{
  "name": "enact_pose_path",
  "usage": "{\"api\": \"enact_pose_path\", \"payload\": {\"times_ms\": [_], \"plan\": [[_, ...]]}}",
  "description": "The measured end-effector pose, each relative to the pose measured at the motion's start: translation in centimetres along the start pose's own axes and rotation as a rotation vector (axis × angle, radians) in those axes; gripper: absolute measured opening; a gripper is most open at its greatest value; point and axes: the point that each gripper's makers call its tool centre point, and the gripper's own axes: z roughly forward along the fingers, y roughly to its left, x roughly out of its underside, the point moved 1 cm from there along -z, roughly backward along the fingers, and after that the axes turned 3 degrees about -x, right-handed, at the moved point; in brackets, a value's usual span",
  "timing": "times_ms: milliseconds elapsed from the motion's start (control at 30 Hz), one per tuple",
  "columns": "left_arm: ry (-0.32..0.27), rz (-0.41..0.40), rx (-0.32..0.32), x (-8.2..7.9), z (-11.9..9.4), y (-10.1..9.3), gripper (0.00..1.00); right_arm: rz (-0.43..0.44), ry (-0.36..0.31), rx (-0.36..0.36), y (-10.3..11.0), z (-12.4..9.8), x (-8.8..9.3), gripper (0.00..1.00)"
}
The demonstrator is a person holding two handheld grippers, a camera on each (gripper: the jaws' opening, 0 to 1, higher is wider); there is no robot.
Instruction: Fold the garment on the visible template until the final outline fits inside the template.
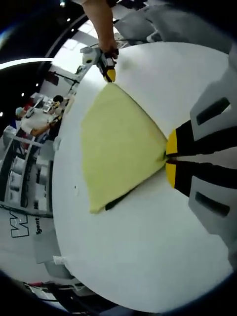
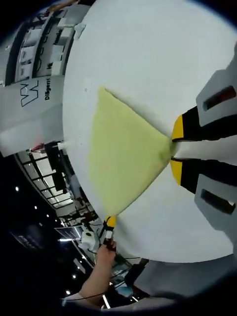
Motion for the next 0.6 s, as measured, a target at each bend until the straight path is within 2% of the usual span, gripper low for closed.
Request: {"api": "enact_pose_path", "payload": {"times_ms": [133,300,367,433,600], "plan": [[0.001,0.008,0.002,0.00,-0.18,0.02,0.01,-0.015,0.001,-0.005,0.04,0.08,-0.13,0.04],[0.002,0.010,0.003,0.01,-0.21,0.06,0.01,-0.039,0.003,0.000,-0.01,0.24,-0.33,0.09],[0.002,0.012,0.003,-0.02,-0.22,0.06,0.01,-0.079,0.027,-0.001,-0.03,0.33,-0.18,0.10],[0.003,0.013,0.004,-0.04,-0.24,0.06,0.01,-0.091,0.025,-0.011,0.11,0.41,-0.34,0.09],[0.005,0.012,0.002,-0.09,-0.35,0.07,0.01,-0.145,0.045,-0.022,0.12,0.27,-0.48,0.00]]}}
